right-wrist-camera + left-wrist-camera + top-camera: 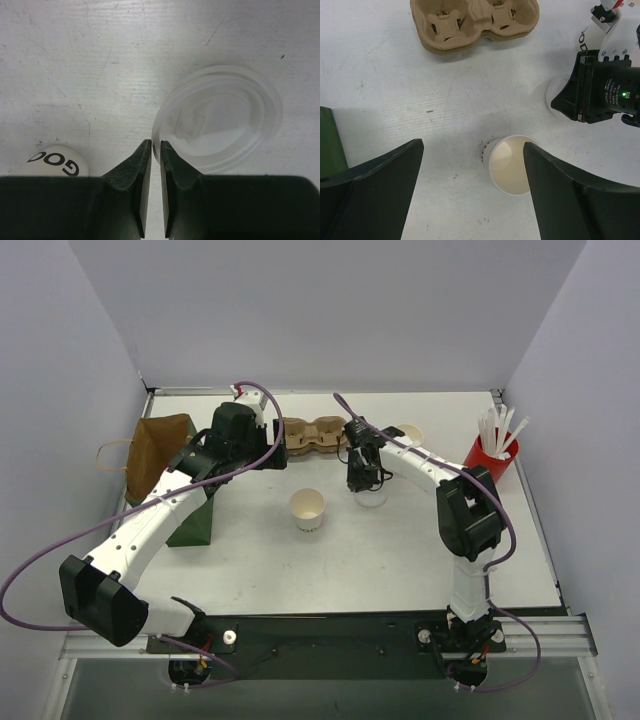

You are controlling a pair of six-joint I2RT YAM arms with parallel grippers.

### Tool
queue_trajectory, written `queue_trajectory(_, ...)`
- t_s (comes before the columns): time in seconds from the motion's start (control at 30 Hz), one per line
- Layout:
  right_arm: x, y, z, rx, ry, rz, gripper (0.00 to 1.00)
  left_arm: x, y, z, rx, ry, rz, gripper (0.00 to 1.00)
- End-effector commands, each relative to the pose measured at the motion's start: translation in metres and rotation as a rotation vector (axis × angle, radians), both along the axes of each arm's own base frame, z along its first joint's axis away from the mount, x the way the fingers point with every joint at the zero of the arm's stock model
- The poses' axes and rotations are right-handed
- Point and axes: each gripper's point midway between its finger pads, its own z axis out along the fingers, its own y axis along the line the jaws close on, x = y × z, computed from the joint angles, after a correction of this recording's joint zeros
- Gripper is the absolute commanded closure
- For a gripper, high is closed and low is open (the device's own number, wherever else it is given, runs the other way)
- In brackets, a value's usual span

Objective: Pack the takeout coffee

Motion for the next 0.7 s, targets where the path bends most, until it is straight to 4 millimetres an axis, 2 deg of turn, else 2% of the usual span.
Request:
queue_trajectory(0.0,-0.006,-0.002,-0.006,-0.012,0.028,0.001,0.92,0.008,0.0,0.016,-0.032,-0.053,0.014,0.08)
queue_trajectory(0.17,-0.006,-0.003,-0.003,-0.018,0.018,-0.004,0.98,0.008,0.0,0.015,-0.031,-0.052,0.015,0.08)
queue_trajectory(0.37,-0.005,-0.005,0.003,-0.017,0.001,-0.003,0.97,0.009,-0.001,0.015,-0.033,-0.051,0.011,0.08)
queue_trajectory(0.53,-0.006,-0.007,0.003,-0.025,0.004,-0.006,1.0,0.009,-0.001,0.017,-0.034,-0.055,0.013,0.08)
queue_trajectory(0.67,-0.006,-0.01,0.011,-0.029,-0.011,-0.008,1.0,0.009,-0.001,0.017,-0.032,-0.055,0.01,0.08)
